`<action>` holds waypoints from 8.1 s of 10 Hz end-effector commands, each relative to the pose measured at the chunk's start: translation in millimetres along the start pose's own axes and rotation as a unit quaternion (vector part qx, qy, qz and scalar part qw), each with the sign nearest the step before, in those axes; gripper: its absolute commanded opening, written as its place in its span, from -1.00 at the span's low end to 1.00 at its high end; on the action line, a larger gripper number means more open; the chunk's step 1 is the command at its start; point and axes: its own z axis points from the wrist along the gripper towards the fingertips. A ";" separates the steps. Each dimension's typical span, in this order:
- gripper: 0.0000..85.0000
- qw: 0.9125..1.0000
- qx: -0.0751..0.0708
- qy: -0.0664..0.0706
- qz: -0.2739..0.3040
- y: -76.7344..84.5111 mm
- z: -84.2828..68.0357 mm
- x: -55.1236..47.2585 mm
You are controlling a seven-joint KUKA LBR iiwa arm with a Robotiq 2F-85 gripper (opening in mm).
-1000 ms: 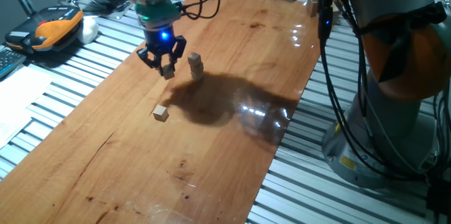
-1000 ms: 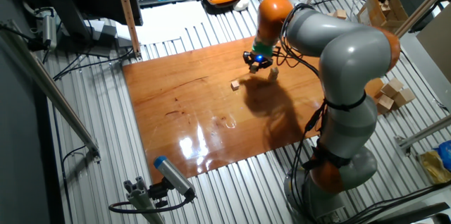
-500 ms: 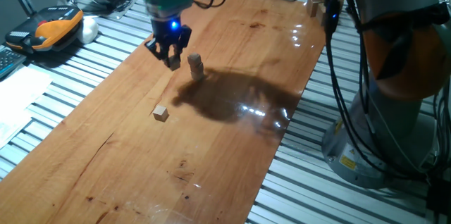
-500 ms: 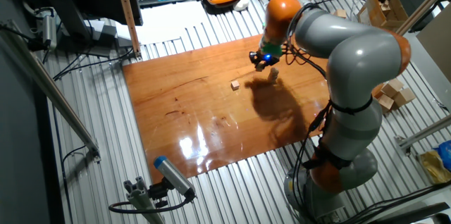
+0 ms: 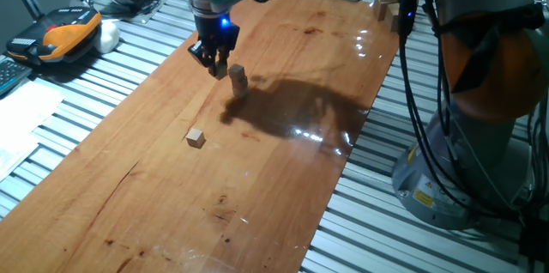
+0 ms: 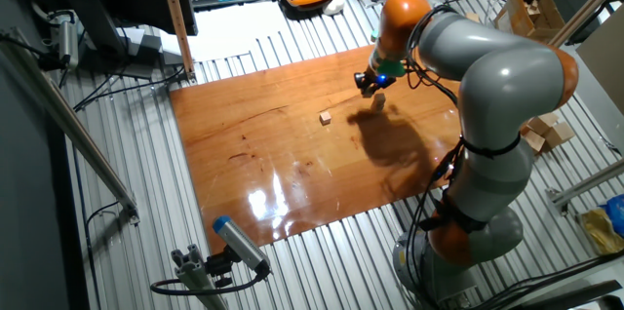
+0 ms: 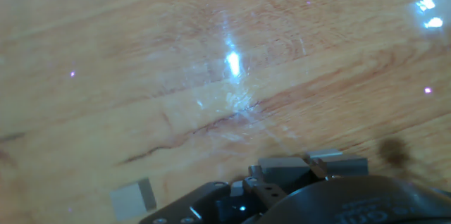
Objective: Stack the blocks in a vertical line of five
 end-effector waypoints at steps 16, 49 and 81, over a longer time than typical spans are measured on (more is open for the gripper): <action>-1.00 0.998 0.017 0.008 -0.052 -41.3 -2.4 1.1; -1.00 0.999 0.024 -0.001 -0.044 -47.8 10.1 4.0; -1.00 0.999 0.039 0.026 -0.021 -18.6 -28.8 -33.8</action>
